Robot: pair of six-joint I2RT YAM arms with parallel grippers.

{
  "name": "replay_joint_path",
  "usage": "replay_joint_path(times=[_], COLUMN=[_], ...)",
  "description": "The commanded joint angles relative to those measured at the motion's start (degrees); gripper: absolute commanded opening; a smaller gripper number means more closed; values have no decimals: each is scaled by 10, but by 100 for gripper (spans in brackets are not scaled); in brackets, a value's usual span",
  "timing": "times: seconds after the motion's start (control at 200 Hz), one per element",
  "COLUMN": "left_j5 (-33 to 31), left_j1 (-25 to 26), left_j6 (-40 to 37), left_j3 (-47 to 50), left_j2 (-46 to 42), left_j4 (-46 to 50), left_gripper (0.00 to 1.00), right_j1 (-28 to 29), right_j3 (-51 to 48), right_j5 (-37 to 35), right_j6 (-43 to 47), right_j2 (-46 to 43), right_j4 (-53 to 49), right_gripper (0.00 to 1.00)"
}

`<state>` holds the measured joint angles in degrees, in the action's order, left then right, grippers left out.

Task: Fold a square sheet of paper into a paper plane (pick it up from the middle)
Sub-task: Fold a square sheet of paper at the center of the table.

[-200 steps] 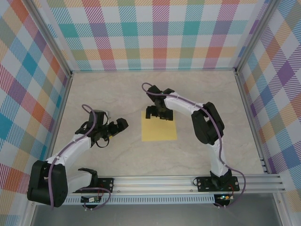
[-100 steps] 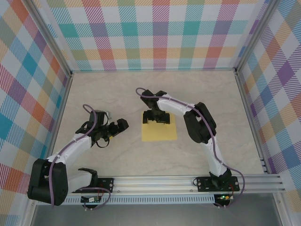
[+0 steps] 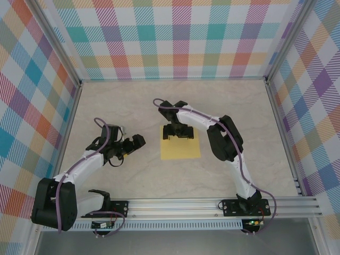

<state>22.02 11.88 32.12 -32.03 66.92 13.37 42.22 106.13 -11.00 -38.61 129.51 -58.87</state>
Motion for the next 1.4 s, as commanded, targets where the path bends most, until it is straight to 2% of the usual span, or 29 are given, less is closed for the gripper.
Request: replay_joint_path(times=[0.0,0.445,0.8,1.395], left_j5=[11,19,22,22], left_j1=[-2,-2,-2,-2], left_j6=[-10,-11,-11,-15], left_j3=[-3,0,-4,-1], left_j2=[3,3,7,3], left_j4=[8,5,3,10], left_gripper=[100,100,100,100], right_j1=[1,1,2,1], right_j3=[22,-19,-82,-66], right_j5=[-35,6,20,34], right_j6=[16,3,-6,8], right_j2=[-12,33,25,15], right_j4=[-34,10,42,48], right_gripper=[100,100,99,92])
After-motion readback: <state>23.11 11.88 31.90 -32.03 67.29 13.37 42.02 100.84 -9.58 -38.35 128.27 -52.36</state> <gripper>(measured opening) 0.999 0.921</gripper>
